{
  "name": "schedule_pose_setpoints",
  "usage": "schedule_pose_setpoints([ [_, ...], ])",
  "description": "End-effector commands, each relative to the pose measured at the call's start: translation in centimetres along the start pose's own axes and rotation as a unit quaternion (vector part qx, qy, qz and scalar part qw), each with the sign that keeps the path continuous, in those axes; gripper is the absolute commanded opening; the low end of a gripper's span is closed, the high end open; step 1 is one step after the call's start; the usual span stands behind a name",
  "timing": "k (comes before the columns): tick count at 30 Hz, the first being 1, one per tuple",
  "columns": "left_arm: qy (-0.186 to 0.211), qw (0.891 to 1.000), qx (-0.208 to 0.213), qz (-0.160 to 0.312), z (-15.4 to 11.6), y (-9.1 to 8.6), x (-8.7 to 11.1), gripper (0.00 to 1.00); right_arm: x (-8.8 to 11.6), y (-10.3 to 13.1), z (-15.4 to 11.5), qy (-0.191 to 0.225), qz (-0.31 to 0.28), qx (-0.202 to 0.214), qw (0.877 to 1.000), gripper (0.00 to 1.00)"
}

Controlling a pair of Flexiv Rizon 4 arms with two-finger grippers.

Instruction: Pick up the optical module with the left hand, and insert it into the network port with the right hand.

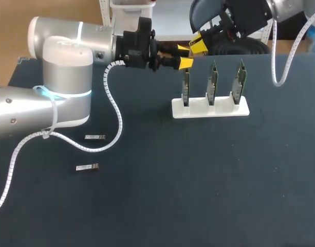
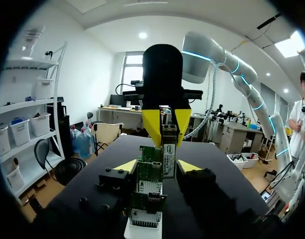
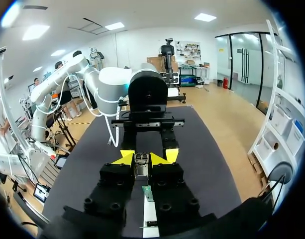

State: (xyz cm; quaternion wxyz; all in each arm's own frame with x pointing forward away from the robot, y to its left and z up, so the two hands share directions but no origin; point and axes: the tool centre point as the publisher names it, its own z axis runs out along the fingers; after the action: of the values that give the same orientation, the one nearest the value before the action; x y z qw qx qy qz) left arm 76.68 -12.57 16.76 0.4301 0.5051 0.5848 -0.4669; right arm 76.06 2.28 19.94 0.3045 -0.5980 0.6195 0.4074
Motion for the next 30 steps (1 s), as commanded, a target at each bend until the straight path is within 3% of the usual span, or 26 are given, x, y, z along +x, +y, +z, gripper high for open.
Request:
schedule_pose_setpoints([
  [1, 0.008, 1.000, -0.001, 0.003, -0.4, 0.2, 0.1, 1.00, 0.1, 0.4, -0.1, -0.003, -0.001, 0.005, 1.000, 0.00],
  [14, 0.077, 0.997, -0.007, -0.008, -2.8, 0.1, 2.2, 1.00, 0.2, 0.5, -0.2, -0.004, 0.000, 0.006, 1.000, 0.00],
  [30, 0.154, 0.988, 0.016, -0.022, -1.8, 0.2, 5.7, 1.00, 0.3, 0.2, -0.5, -0.007, 0.001, 0.012, 1.000, 0.00],
])
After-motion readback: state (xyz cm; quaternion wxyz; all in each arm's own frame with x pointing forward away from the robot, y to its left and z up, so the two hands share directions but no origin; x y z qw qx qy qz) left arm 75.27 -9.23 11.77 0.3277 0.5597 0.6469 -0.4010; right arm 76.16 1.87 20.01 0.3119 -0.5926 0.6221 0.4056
